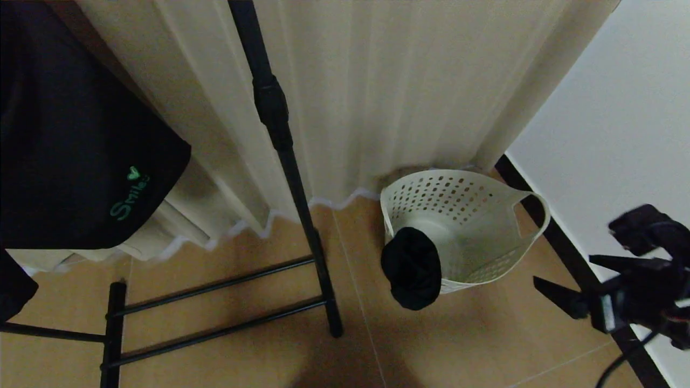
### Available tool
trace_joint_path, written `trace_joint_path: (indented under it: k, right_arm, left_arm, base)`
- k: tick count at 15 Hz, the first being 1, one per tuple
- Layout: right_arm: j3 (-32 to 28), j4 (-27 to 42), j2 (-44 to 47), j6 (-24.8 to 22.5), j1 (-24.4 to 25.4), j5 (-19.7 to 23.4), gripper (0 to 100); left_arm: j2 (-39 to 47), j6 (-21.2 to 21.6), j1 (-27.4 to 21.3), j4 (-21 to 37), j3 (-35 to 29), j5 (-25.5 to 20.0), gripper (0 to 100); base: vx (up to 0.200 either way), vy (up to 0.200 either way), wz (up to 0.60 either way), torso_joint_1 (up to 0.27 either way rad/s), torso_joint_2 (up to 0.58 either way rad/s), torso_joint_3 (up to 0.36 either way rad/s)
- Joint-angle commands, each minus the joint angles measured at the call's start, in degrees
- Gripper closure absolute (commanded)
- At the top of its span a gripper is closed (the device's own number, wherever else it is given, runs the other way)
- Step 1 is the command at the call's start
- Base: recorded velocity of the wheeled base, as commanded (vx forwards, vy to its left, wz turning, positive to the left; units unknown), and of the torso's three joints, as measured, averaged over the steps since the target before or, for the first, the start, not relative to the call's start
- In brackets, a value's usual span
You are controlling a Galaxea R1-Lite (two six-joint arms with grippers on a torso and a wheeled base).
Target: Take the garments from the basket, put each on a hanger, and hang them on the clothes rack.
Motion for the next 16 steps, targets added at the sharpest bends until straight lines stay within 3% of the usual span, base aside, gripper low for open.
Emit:
trace_joint_path:
  k: [1, 6, 11, 16]
  right_arm:
    - [-18.8, -4.5, 28.9, -10.0, 2.1, 0.1, 0]
    - [-38.2, -3.3, 45.2, -13.1, 5.5, 0.1, 0]
    - [-41.6, -2.2, 48.7, -12.4, 5.6, -0.5, 0]
    - [-43.8, -2.4, 49.1, -10.6, 4.6, -2.2, 0]
  left_arm:
    - [0.1, -0.1, 0.0, 0.0, 0.0, -0.1, 0]
    - [0.1, 0.0, 0.0, 0.0, 0.0, -0.2, 0]
    - [0.1, 0.0, 0.0, 0.0, 0.0, -0.2, 0]
    - [0.1, 0.1, 0.0, 0.0, 0.1, -0.2, 0]
  base:
    - [0.000, 0.000, 0.00, 0.000, 0.00, 0.000]
    - [0.000, 0.000, 0.00, 0.000, 0.00, -0.050]
    - [0.000, 0.000, 0.00, 0.004, 0.00, -0.185]
    - [0.000, 0.000, 0.00, 0.001, 0.00, -0.030]
